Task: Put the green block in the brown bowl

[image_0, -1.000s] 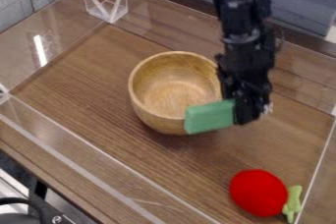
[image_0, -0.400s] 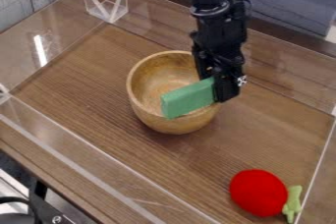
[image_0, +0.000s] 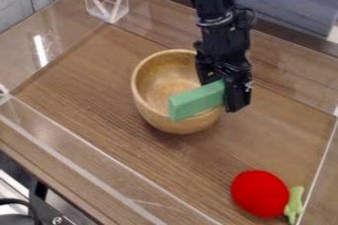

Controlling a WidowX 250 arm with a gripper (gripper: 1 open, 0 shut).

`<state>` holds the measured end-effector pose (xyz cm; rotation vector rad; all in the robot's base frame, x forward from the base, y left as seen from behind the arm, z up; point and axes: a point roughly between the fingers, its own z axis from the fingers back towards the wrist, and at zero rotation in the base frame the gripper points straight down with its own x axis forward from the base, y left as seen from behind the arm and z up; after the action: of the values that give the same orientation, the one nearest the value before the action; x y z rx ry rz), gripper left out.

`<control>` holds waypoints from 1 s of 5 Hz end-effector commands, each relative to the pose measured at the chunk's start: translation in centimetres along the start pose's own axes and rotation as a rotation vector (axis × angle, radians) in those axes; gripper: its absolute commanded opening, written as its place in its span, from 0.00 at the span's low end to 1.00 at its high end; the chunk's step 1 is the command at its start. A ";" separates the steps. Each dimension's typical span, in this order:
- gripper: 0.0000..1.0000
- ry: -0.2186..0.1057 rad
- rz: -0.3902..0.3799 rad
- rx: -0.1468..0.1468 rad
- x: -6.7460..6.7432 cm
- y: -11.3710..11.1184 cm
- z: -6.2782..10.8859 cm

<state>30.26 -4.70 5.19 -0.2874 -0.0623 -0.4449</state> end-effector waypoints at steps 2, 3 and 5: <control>1.00 -0.039 -0.008 -0.003 1.0 -1.7 2.2; 1.00 -0.053 0.040 -0.006 1.6 -1.6 1.3; 0.00 -0.060 0.100 -0.014 1.7 -1.5 0.3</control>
<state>30.66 -6.79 5.01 -0.3194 -0.0665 -0.3376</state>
